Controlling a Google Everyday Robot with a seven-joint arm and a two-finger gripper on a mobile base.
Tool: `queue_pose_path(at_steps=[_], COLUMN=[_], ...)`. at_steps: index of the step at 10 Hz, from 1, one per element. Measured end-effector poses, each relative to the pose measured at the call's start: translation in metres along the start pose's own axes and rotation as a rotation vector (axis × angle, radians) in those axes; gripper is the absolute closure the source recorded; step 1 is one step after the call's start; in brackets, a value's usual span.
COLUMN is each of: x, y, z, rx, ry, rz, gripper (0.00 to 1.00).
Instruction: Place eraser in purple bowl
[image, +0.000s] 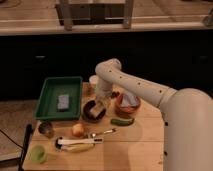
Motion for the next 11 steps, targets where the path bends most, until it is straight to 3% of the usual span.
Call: queue_pose_path(at_steps=[11], x=[-0.0003], y=[-0.0003], z=[0.0028], rx=[0.004], ry=[-0.002], rz=[-0.013], gripper=[0.98])
